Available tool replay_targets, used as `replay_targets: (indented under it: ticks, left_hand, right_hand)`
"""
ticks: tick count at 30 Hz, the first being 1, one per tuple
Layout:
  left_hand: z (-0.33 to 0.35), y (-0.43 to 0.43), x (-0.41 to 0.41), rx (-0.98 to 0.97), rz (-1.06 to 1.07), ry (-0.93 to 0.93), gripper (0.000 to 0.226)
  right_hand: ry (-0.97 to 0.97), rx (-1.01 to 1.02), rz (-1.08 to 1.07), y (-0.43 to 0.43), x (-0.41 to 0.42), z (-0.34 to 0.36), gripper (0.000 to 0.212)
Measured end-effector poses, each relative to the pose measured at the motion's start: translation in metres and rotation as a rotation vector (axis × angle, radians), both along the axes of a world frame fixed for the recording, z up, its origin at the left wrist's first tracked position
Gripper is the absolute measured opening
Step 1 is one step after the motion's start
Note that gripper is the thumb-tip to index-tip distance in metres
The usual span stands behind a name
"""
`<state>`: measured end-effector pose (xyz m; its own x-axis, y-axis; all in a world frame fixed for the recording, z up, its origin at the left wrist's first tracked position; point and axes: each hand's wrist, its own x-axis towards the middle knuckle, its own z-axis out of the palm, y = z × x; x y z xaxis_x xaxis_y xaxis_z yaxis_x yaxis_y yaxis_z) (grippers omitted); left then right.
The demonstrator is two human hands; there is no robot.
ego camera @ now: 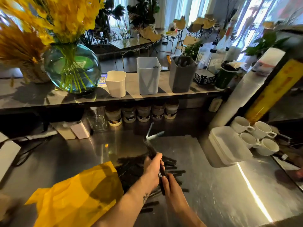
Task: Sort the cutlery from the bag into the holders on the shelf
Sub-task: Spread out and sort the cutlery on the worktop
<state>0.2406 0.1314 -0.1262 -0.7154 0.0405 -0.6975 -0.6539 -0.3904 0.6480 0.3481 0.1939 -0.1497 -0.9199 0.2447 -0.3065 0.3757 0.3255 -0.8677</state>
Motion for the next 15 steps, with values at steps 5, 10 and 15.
replay_targets:
  ticks: [5,10,15]
  left_hand:
    - [0.022,0.018,-0.018,-0.01,0.066,0.086,0.013]
    - [0.048,0.043,-0.02,-0.016,0.076,0.212,0.009]
    - [0.072,0.06,-0.023,-0.131,0.008,0.317,0.028]
  right_hand:
    - [-0.039,-0.29,-0.259,0.008,-0.022,0.011,0.036]
    - [-0.105,-0.896,-0.724,0.013,-0.056,0.037,0.057]
    - [-0.062,-1.073,-0.691,0.028,-0.073,0.068,0.068]
